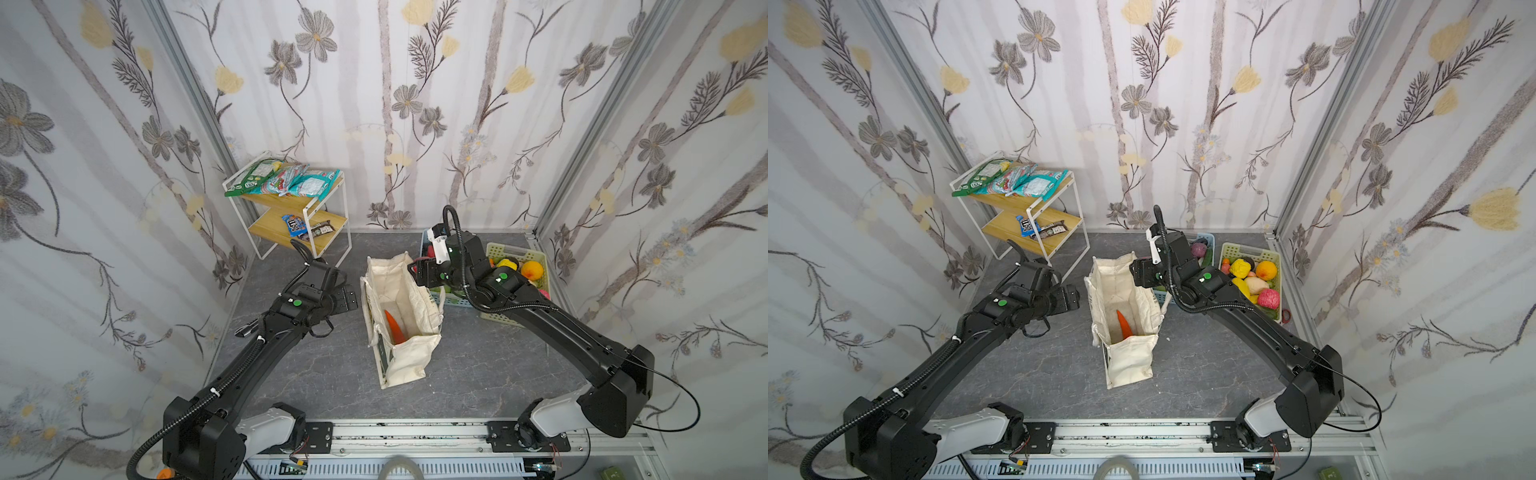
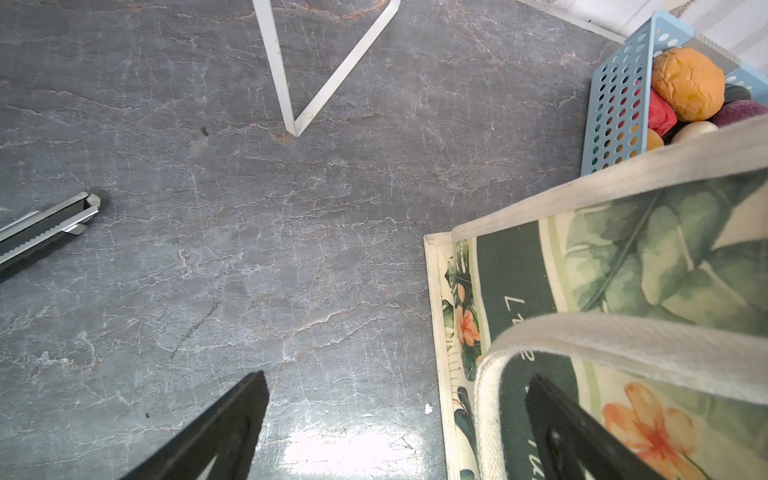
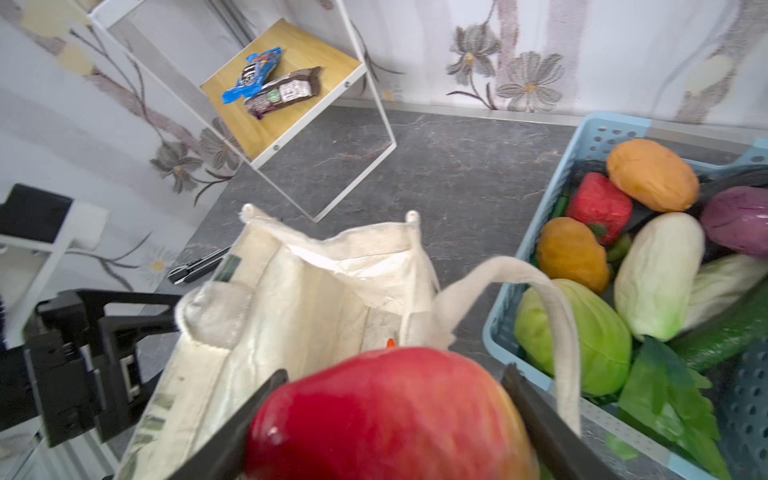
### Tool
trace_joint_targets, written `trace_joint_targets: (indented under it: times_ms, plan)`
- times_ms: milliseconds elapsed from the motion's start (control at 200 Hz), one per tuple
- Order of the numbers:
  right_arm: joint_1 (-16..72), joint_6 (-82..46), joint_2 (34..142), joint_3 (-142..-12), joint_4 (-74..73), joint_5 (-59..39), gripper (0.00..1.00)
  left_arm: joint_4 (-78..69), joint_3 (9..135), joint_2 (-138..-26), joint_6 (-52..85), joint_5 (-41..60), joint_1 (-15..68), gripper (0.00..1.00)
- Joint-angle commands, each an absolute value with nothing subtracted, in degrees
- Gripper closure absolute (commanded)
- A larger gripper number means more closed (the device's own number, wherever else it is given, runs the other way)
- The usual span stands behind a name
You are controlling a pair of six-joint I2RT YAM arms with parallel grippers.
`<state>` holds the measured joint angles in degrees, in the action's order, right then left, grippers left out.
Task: Place the food into the grocery bag and tie it
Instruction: 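Lift the red mango with the right gripper and carry it over the tote bag, then lower the red mango into the bag beside the red pepper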
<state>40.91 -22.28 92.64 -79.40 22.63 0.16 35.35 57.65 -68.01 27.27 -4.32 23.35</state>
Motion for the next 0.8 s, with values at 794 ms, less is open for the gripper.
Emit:
trace_joint_targets:
  times_ms: [794]
  plan:
    - [51.93,-22.76,99.87,-75.76,21.65,-3.32,0.24,37.48,58.32,-67.72,28.65,-7.29,23.38,0.00]
